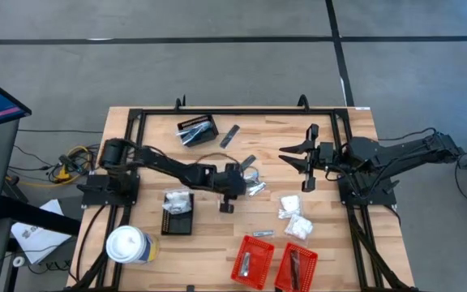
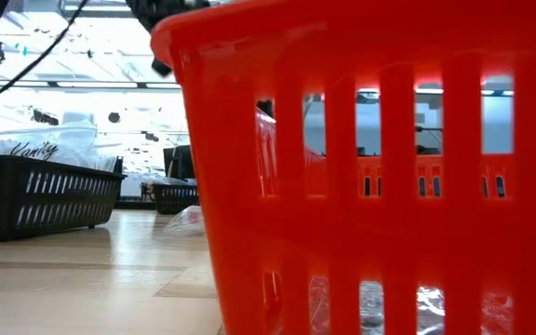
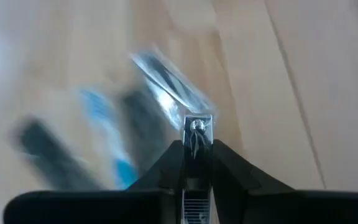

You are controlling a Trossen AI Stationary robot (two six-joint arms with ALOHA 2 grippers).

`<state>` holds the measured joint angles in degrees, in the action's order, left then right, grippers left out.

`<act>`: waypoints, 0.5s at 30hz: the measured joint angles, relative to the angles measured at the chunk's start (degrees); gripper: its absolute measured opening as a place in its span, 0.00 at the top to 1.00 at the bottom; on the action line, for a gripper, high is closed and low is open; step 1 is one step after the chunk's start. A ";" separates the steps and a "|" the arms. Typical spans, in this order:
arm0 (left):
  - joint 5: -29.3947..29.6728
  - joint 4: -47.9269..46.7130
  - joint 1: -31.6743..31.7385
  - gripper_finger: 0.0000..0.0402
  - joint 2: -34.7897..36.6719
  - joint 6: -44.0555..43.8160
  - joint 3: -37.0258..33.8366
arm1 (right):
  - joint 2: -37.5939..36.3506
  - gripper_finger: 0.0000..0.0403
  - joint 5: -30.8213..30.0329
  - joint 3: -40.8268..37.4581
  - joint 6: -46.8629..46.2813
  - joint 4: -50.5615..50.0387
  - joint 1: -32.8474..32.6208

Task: Pick & Place Travel size toiletries
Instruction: Put the nail cutter into the left red bin

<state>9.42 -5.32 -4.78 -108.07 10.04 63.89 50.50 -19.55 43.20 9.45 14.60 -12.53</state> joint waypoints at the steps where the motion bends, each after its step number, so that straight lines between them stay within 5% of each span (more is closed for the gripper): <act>1: 0.73 -0.04 0.00 0.88 1.69 -0.06 0.01 | 0.24 0.81 0.00 0.00 0.01 0.14 0.00; 15: 1.59 9.19 -5.14 0.88 25.35 -2.82 0.08 | 5.44 0.81 0.01 0.00 0.00 1.96 -0.04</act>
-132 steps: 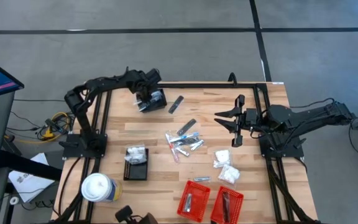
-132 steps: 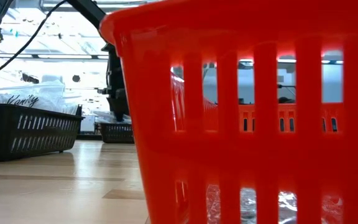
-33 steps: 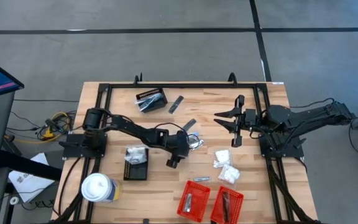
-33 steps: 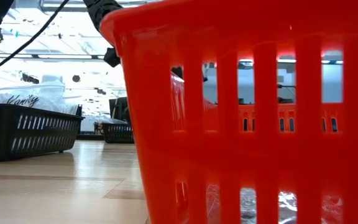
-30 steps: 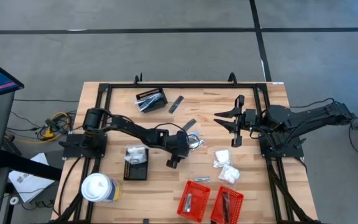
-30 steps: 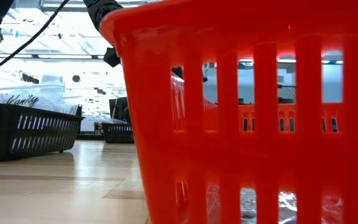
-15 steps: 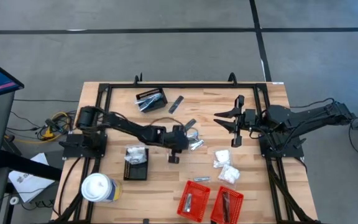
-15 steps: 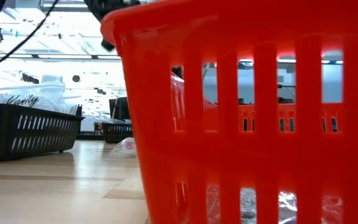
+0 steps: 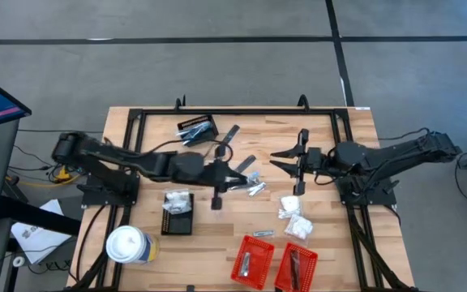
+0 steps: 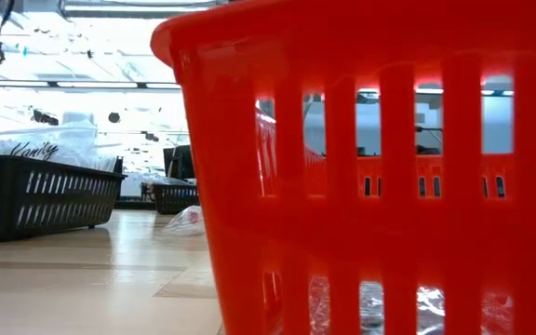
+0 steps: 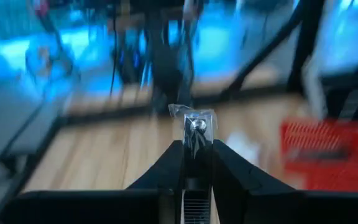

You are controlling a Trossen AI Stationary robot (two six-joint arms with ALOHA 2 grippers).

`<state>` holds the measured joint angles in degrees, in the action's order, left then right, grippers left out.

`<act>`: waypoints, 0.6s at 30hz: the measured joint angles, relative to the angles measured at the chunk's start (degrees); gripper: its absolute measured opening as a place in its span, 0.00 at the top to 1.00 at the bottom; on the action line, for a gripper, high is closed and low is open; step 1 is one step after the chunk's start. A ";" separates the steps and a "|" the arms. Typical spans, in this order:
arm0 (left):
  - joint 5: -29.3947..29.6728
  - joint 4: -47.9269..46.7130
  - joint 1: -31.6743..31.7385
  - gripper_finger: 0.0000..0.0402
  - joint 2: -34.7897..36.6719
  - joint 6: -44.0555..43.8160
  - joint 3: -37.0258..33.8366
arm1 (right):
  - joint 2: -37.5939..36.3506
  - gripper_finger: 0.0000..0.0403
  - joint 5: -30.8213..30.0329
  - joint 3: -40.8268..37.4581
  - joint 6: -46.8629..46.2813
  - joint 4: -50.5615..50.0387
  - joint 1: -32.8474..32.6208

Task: Pick & Place Travel size toiletries
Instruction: Put the nail cutter into the left red bin

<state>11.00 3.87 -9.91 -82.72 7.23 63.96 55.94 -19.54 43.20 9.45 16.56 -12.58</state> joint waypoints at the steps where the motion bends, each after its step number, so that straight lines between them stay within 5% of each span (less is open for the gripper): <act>1: -0.04 2.40 -0.66 0.88 0.59 0.59 0.04 | 0.75 0.81 0.00 0.00 0.01 0.65 0.00; 18: -1.82 26.42 -4.42 0.88 1.25 12.15 0.00 | 4.81 0.80 5.36 0.44 4.94 12.44 -4.32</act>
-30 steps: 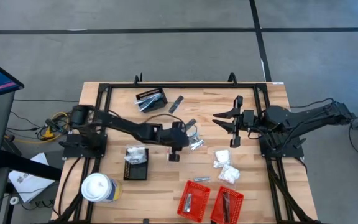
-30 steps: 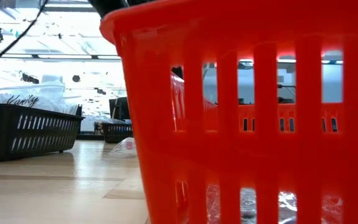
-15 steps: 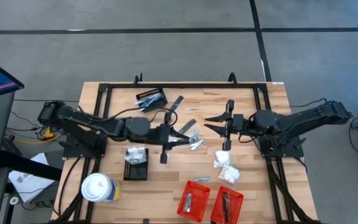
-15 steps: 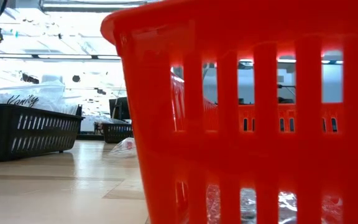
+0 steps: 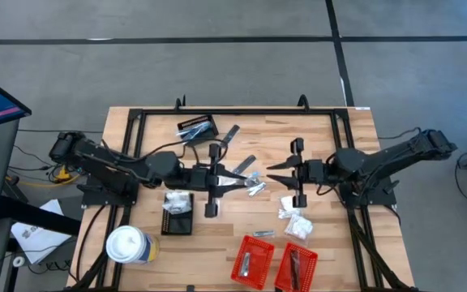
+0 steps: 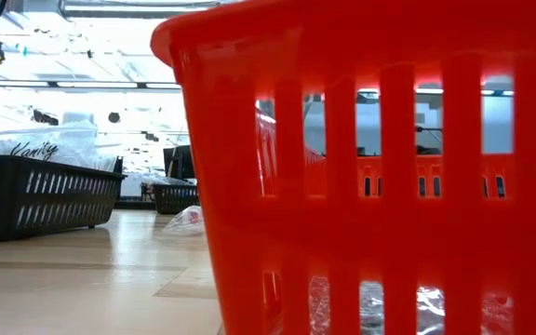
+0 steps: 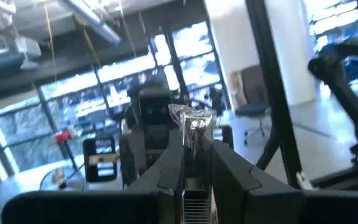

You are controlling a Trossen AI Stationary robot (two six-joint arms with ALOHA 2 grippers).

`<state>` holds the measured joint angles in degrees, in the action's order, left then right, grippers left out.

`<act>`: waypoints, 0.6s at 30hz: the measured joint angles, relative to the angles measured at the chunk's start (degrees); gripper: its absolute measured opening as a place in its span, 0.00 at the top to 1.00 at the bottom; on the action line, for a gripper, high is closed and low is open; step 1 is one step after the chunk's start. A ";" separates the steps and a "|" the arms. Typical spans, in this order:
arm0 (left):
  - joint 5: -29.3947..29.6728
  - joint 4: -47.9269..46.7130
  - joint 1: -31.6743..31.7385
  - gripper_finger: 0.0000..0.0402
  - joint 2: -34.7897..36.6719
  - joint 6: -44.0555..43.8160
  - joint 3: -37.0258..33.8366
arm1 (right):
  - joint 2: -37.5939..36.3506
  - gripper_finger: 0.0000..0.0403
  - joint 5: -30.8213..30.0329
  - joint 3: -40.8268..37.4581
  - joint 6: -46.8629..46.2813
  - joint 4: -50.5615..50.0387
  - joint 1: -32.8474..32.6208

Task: Pick & Place Travel size toiletries
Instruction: Put the nail cutter into the left red bin

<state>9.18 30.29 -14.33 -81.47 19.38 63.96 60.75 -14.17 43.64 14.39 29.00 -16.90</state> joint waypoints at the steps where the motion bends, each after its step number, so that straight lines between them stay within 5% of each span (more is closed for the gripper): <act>1: -1.45 0.67 0.56 0.88 0.00 -0.18 0.00 | 0.04 0.80 0.00 0.19 0.28 -0.05 -0.44; 5: -6.93 2.19 3.46 0.88 -0.05 -2.80 0.00 | 1.64 0.72 -1.13 0.95 0.09 -0.04 -1.20; 13: -12.48 1.93 7.27 0.88 -1.67 -5.02 0.02 | 6.93 0.41 -3.85 5.22 -1.36 -0.07 -1.36; 18: -12.65 2.84 7.24 0.88 -2.80 -4.87 -0.02 | 10.39 0.34 -3.85 8.75 -2.85 -2.87 -1.35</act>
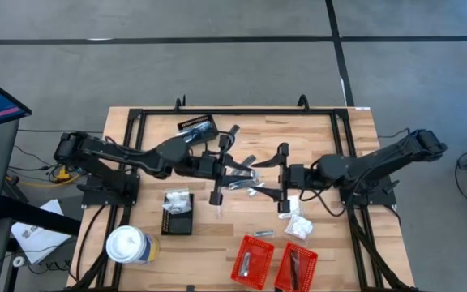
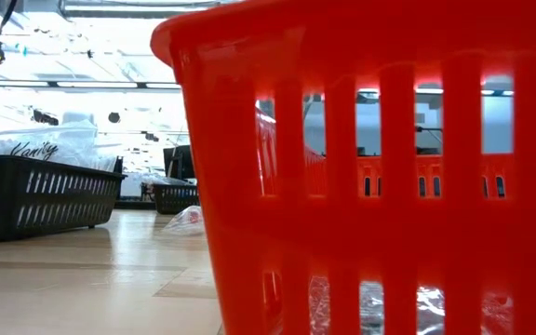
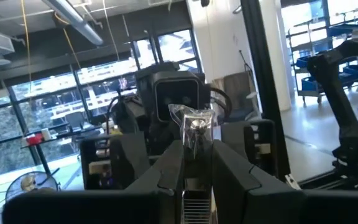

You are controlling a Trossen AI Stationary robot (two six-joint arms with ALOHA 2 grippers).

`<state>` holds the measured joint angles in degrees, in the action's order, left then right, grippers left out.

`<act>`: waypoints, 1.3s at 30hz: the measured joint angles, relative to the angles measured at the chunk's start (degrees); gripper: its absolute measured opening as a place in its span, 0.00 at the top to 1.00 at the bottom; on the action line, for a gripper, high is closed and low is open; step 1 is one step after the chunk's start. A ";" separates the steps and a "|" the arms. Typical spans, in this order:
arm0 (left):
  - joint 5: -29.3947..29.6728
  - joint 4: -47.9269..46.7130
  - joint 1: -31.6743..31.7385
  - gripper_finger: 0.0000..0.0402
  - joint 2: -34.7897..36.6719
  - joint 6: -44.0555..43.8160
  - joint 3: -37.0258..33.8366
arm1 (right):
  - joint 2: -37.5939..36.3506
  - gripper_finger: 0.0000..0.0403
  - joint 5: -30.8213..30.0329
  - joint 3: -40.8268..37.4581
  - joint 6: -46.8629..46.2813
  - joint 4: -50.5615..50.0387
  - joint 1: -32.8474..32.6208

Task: Pick & Place Travel size toiletries
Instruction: Put the nail cutter into the left red bin

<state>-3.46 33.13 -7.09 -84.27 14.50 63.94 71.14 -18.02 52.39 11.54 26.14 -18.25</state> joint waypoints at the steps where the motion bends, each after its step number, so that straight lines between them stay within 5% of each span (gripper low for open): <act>1: 0.00 0.06 0.00 0.88 0.00 0.00 0.00 | 0.60 0.34 0.00 0.57 -0.20 -0.29 0.13; 18: 0.16 0.43 -0.09 0.88 -0.63 -0.15 0.02 | 2.37 0.37 -0.04 2.31 -1.72 -0.44 1.07; 23: 0.12 0.50 -0.33 0.88 -0.63 -0.28 0.02 | 2.37 0.50 0.00 2.31 -2.29 -0.47 1.80; 33: -0.28 0.50 -0.26 0.88 -0.59 -2.49 0.02 | 2.35 0.91 0.15 2.29 -1.68 -0.71 2.19; 39: -0.50 0.22 -0.26 0.81 -0.57 -2.79 0.02 | 2.35 0.91 0.17 2.29 -1.56 -1.49 2.19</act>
<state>-3.97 33.35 -7.35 -84.84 11.71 63.96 73.49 -17.85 54.68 9.98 24.65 -16.05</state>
